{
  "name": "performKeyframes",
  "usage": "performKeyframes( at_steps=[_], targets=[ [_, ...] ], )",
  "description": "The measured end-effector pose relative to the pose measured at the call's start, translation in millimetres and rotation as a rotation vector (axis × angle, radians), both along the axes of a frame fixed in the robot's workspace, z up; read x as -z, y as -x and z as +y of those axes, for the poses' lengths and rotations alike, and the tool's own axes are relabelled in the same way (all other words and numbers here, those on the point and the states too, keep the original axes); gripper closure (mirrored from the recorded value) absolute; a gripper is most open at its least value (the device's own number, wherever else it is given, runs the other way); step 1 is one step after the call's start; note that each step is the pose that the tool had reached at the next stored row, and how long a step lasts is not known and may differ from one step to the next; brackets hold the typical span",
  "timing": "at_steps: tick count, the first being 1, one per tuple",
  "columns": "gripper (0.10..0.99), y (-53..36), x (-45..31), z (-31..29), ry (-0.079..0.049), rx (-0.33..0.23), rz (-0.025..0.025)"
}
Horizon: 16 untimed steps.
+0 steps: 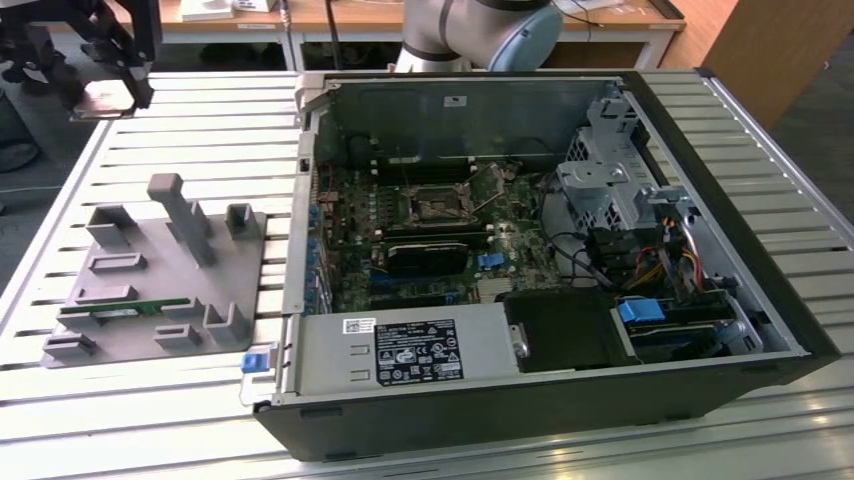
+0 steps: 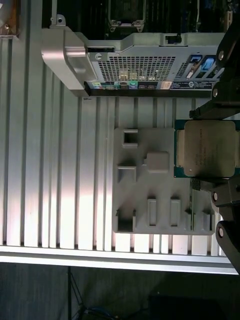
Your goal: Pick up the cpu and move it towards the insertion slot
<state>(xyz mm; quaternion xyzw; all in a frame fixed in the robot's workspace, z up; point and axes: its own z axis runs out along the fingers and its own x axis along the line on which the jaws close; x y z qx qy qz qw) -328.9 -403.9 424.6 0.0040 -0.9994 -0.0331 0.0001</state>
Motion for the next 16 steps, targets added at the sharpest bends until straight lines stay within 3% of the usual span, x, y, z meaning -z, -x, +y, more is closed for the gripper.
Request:
performKeyframes(
  at_steps=[16],
  targets=[
    [0.541, -12.4, 0.0, 0.0, 0.0, 0.0, 0.0]
  ],
)
